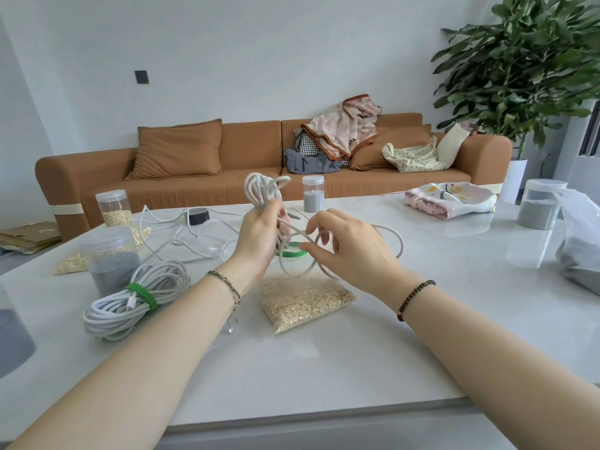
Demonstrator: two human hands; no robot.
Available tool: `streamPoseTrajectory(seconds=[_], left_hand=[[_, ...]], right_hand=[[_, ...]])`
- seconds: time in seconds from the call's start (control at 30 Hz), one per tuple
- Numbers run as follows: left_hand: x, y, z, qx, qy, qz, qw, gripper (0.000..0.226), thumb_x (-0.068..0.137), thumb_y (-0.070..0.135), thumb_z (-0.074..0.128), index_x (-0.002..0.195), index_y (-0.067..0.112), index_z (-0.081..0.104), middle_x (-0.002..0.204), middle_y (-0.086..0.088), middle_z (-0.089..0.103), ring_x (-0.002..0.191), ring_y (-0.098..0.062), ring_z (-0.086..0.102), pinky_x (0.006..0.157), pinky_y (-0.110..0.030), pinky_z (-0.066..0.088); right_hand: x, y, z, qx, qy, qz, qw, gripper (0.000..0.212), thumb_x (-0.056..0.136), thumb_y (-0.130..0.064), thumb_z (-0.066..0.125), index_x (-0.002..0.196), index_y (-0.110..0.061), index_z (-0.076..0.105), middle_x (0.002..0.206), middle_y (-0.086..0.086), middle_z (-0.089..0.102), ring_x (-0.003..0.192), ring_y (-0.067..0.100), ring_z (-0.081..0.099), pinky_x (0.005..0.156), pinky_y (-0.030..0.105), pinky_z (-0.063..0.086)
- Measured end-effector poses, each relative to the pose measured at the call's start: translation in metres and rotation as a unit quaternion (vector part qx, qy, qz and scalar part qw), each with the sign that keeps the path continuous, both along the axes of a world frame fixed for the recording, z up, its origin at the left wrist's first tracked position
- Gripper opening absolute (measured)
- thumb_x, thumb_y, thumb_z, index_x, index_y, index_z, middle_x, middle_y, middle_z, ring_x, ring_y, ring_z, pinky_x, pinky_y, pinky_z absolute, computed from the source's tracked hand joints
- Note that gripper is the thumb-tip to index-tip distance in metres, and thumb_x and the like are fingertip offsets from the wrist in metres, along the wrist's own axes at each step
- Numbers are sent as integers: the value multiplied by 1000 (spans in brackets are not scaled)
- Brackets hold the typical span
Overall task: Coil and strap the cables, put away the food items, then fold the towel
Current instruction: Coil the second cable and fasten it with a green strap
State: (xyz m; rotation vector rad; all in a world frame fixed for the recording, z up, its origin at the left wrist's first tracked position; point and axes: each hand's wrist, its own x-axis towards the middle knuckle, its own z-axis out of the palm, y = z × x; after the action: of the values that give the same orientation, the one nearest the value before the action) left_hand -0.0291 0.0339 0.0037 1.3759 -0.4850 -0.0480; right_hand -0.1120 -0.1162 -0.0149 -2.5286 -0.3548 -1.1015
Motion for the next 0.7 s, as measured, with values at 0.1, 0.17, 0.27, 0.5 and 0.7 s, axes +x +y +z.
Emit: streamPoseTrajectory(seconds=[0.1,0.17,0.27,0.5,0.7], left_hand=[[6,5,6,-107,37,17,993,32,105,29,47,76,15,48,63,1,48,52,-10,45,53,-25,38],[8,7,12,-182,73,4,981,32,106,29,48,76,17,47,61,3,48,54,-9,46,53,-24,40],[11,11,17,-260,122,-29,958,30,104,31,51,78,16,49,65,2,54,61,-10,57,65,-26,53],[-4,6,19,-235,126,-128,955,32,103,33,53,77,15,49,61,1,49,55,-11,52,75,-32,59],[-12,-4,5,-74,-3,-114,991,23,107,28,46,89,15,50,69,0,49,71,-20,51,71,-28,55]], right_hand=[[1,-3,-4,-12,24,-32,999,18,94,-39,63,83,-25,59,85,-10,55,64,8,52,57,30,44],[4,-6,-5,15,44,-38,998,24,96,-38,60,77,-23,59,85,-10,56,63,6,51,60,31,45],[13,-16,-6,56,97,-53,992,27,97,-37,61,76,-22,57,88,-10,54,64,6,50,62,33,43],[15,-57,-9,63,182,-204,960,26,90,0,57,103,-20,67,112,3,66,105,29,62,80,38,52],[10,-24,2,-72,115,-238,962,28,90,-1,54,110,-17,65,99,10,69,89,36,65,69,35,51]])
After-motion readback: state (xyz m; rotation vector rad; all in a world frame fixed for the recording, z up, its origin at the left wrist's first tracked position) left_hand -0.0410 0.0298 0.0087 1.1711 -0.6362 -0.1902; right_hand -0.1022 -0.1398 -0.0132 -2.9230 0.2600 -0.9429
